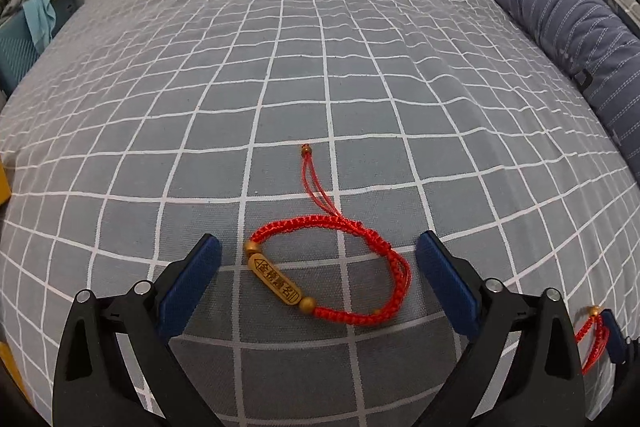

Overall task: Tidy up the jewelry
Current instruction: 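Grasp a red cord bracelet with the left tool while the right tool grasps the other, then carry both red cord bracelets over the white box with both tools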

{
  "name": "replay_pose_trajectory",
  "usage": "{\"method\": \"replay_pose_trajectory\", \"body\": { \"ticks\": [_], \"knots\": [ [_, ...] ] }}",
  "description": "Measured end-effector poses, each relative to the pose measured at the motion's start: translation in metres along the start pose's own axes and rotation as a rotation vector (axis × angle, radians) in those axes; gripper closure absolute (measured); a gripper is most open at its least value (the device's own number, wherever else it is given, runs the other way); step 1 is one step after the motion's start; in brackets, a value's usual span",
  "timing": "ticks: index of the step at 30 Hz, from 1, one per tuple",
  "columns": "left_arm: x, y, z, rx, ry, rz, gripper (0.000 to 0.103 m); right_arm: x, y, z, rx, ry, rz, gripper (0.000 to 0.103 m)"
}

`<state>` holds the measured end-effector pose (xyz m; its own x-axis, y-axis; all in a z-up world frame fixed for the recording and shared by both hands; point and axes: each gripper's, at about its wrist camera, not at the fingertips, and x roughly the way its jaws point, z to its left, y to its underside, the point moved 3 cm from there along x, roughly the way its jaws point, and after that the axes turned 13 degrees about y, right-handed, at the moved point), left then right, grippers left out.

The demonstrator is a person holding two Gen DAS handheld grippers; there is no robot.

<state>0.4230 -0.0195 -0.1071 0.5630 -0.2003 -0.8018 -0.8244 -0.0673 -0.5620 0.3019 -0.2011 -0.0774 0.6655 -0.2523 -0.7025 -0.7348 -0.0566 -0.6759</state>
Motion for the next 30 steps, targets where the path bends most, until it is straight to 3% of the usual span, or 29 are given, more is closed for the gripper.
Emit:
{"method": "replay_pose_trajectory", "body": {
  "ticks": [2, 5, 10, 14, 30],
  "knots": [
    [0.000, 0.000, -0.001, -0.004, -0.008, 0.004, 0.014, -0.001, 0.000, 0.003, -0.015, 0.000, -0.005, 0.052],
    [-0.003, 0.002, 0.000, 0.001, -0.008, 0.003, 0.031, -0.003, 0.000, 0.006, -0.028, -0.004, -0.012, 0.065],
    [-0.007, 0.001, 0.004, -0.020, -0.028, -0.007, 0.066, -0.004, 0.000, 0.011, -0.049, 0.002, -0.021, 0.087],
    [-0.011, -0.001, 0.007, -0.037, -0.020, -0.012, 0.089, -0.004, 0.001, 0.008, -0.038, 0.000, -0.026, 0.092],
    [-0.029, 0.002, -0.002, -0.009, -0.003, -0.037, 0.090, -0.009, 0.002, 0.001, 0.003, 0.005, -0.042, 0.093]
  ]
}}
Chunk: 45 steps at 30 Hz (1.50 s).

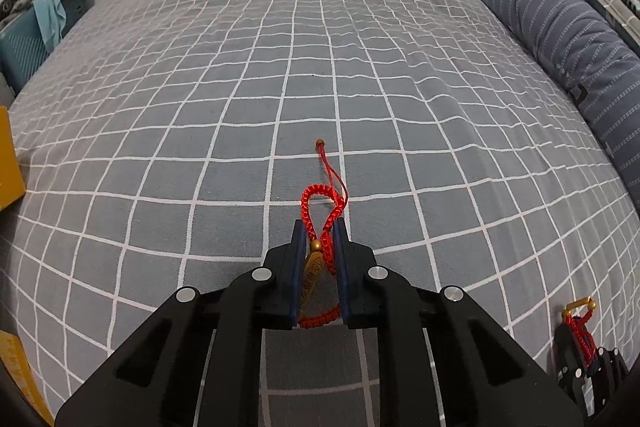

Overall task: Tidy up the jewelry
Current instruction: 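Carry both red cord bracelets over the white box with both tools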

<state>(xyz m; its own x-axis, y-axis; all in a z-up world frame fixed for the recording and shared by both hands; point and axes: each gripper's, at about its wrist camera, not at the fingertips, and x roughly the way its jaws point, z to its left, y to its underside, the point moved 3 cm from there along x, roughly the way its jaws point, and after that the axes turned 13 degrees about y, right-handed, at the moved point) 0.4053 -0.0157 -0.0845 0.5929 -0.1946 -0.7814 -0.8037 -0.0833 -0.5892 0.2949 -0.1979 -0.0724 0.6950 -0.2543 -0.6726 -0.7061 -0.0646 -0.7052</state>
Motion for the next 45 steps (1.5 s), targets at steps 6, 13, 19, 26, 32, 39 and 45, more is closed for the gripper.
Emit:
{"method": "replay_pose_trajectory", "body": {
  "ticks": [6, 13, 19, 26, 32, 39, 45],
  "knots": [
    [-0.017, 0.007, -0.004, 0.001, 0.013, -0.028, 0.090, -0.004, -0.001, -0.009, 0.040, -0.004, 0.016, 0.093],
    [-0.032, 0.031, -0.010, 0.011, 0.029, -0.019, 0.090, -0.019, 0.002, -0.019, 0.068, 0.006, 0.030, 0.093],
    [-0.054, 0.037, -0.017, 0.033, 0.030, -0.047, 0.090, -0.028, 0.004, -0.019, 0.060, 0.009, 0.032, 0.093],
    [-0.085, 0.050, -0.026, 0.054, 0.028, -0.082, 0.090, -0.044, 0.006, -0.026, 0.068, 0.006, 0.045, 0.093],
    [-0.099, 0.085, -0.036, 0.076, 0.072, -0.063, 0.090, -0.065, 0.011, -0.028, 0.071, 0.001, 0.061, 0.093],
    [-0.134, 0.118, -0.027, 0.083, 0.066, -0.063, 0.090, -0.100, 0.012, -0.024, 0.083, -0.039, 0.054, 0.093],
    [-0.184, 0.134, -0.005, 0.075, 0.032, -0.099, 0.089, -0.138, 0.011, -0.010, 0.084, -0.083, 0.031, 0.093]
  ]
}}
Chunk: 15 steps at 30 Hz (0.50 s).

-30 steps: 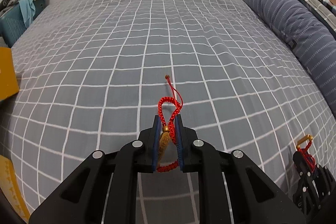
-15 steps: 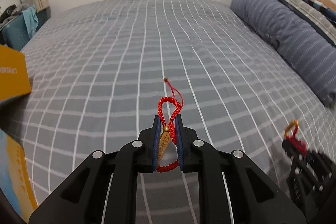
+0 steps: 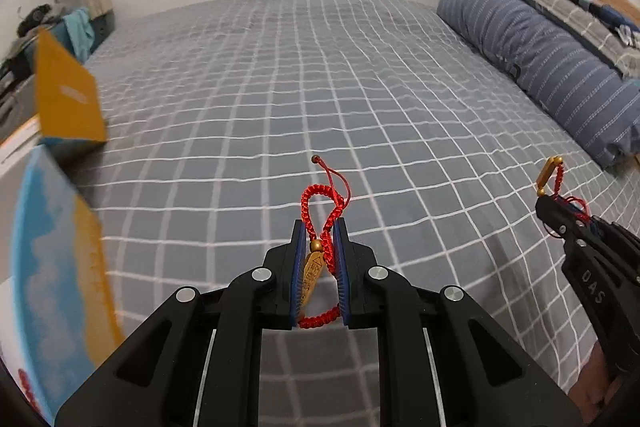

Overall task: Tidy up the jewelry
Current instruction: 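Carry both red cord bracelets over the white box with both tools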

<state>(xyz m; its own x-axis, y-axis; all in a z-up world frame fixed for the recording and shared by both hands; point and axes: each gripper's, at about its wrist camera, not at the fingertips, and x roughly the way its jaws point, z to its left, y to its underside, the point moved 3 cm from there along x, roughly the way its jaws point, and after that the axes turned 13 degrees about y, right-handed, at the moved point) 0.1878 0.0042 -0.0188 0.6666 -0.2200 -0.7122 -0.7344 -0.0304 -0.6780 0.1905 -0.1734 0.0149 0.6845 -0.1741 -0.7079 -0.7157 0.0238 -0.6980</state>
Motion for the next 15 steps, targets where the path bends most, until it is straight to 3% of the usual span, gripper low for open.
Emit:
{"method": "replay_pose_trajectory", "body": {
  "ticks": [11, 15],
  "knots": [
    [-0.092, 0.004, 0.031, -0.051, -0.011, -0.056, 0.089, -0.071, -0.008, 0.067, -0.053, -0.140, -0.025, 0.092],
    [-0.130, 0.003, 0.048, -0.065, -0.056, -0.094, 0.089, -0.097, -0.015, 0.099, -0.093, -0.200, -0.047, 0.092]
  ]
}}
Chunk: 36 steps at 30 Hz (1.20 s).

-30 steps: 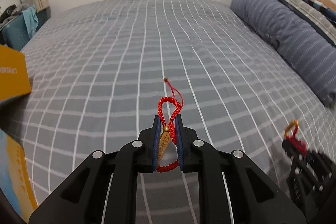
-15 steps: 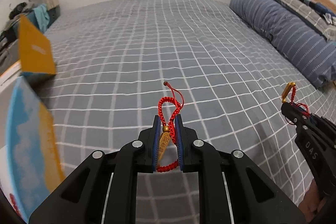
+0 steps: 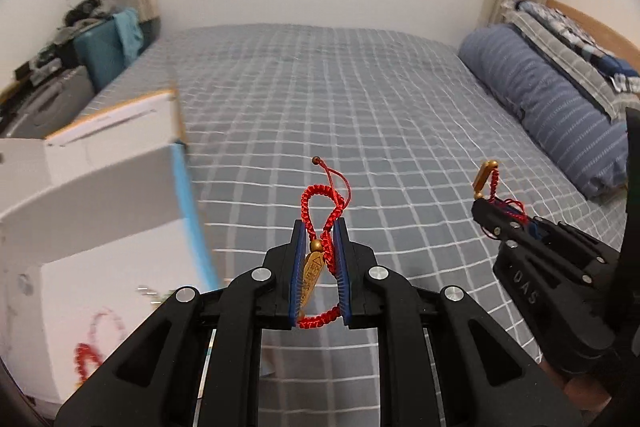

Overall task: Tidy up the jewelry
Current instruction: 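Carry both red cord bracelets over the white box with both tools, then open both tools to drop the red cord bracelets into the box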

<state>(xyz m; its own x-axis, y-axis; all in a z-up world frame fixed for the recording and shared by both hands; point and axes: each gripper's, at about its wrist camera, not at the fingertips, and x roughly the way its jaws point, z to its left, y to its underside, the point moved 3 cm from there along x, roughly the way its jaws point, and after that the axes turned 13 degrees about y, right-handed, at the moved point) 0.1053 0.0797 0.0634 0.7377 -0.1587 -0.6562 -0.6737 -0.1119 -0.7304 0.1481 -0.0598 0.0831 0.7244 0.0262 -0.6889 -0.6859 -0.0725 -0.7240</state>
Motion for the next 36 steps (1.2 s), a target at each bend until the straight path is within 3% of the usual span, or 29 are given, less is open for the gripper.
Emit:
{"method": "replay_pose_trajectory", "body": {
  "ticks": [11, 15, 21, 28, 35, 36],
  "knots": [
    [-0.067, 0.018, 0.103, -0.129, -0.195, -0.035, 0.089, -0.037, -0.005, 0.130, -0.162, -0.162, -0.024, 0.092],
    [-0.081, 0.039, 0.148, -0.178, -0.280, -0.013, 0.089, -0.044, 0.003, 0.179, -0.230, -0.212, -0.014, 0.093],
    [-0.092, 0.067, 0.196, -0.249, -0.337, 0.022, 0.089, -0.043, 0.020, 0.238, -0.300, -0.270, 0.029, 0.093],
    [-0.093, 0.087, 0.226, -0.298, -0.354, 0.045, 0.088, -0.030, 0.040, 0.269, -0.358, -0.258, 0.088, 0.093],
    [-0.097, 0.090, 0.228, -0.308, -0.348, 0.041, 0.086, -0.023, 0.042, 0.272, -0.355, -0.256, 0.116, 0.089],
    [-0.097, 0.088, 0.228, -0.309, -0.345, 0.040, 0.081, -0.023, 0.042, 0.272, -0.356, -0.260, 0.118, 0.086]
  ]
}}
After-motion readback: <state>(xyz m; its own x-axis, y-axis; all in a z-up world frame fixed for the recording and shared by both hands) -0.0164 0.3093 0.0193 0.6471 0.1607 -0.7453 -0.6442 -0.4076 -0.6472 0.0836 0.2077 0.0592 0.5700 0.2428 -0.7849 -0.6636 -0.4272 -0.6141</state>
